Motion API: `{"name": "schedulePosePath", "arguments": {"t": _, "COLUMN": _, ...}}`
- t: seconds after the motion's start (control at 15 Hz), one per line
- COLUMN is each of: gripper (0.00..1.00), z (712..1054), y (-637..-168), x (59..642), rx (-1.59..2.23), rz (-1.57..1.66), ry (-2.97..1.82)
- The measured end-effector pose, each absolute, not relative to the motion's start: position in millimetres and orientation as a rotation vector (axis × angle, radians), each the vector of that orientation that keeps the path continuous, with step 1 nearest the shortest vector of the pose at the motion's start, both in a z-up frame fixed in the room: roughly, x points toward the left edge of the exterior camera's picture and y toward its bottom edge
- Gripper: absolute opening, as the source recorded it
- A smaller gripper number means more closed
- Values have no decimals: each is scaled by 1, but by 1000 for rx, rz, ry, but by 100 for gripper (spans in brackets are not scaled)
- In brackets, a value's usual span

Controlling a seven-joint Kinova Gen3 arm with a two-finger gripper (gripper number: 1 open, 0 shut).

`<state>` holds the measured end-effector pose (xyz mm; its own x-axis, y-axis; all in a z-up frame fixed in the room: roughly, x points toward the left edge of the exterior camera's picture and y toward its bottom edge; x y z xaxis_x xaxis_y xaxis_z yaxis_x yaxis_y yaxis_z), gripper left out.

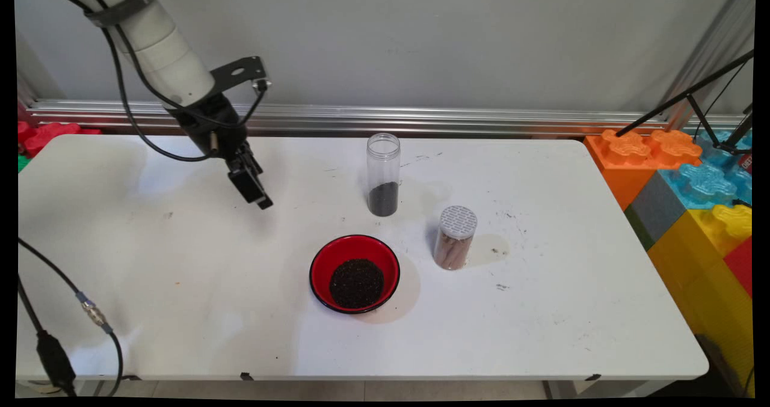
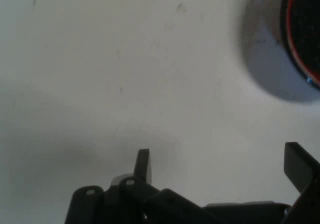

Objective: Pick up the black seasoning powder from the table

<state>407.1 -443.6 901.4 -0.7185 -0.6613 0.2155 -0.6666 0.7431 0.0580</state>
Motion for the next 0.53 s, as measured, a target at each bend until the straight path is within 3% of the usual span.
{"name": "schedulePosePath", "arguments": {"t": 0.53, "gripper": 100, "z": 880, "y": -463, "x": 379, "rx": 1048, "rz": 78, "ry": -2632}}
